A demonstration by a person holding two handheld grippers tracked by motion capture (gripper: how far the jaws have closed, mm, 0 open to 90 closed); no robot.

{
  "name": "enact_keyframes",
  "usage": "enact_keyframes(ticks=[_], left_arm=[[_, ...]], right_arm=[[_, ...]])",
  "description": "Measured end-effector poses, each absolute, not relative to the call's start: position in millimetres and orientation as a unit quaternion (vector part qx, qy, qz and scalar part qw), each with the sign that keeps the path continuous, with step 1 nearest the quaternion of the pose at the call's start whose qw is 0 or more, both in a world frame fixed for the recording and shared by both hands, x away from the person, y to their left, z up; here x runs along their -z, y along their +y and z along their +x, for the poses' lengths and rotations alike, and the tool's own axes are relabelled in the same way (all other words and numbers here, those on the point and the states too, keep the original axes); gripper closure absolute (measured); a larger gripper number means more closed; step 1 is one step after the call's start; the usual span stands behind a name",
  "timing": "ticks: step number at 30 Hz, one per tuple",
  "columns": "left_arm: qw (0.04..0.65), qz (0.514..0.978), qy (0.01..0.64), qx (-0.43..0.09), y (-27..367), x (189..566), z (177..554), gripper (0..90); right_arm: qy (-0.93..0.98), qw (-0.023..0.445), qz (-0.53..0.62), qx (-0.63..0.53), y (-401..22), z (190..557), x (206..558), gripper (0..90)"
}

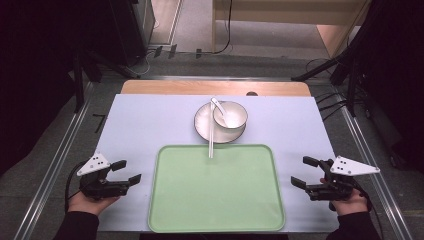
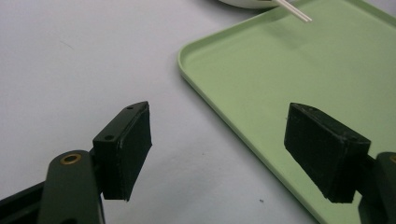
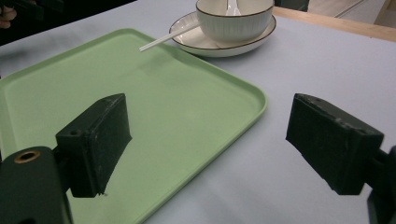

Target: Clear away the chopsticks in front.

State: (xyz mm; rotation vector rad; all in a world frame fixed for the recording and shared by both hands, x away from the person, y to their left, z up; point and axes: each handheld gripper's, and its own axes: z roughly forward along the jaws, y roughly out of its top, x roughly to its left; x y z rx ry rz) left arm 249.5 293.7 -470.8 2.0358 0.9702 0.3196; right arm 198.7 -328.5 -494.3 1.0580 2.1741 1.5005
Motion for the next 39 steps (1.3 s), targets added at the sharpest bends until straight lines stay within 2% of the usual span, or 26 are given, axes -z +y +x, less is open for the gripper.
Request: enact_keyframes(ticks=[39], left_arm=[[0.405, 0.801, 0.425, -0.116, 297.5, 470.5, 253.3, 24.0]], right_arm=[[0.759, 0.142, 0.367, -0.518, -327.3, 199.0, 495.3, 14.1]])
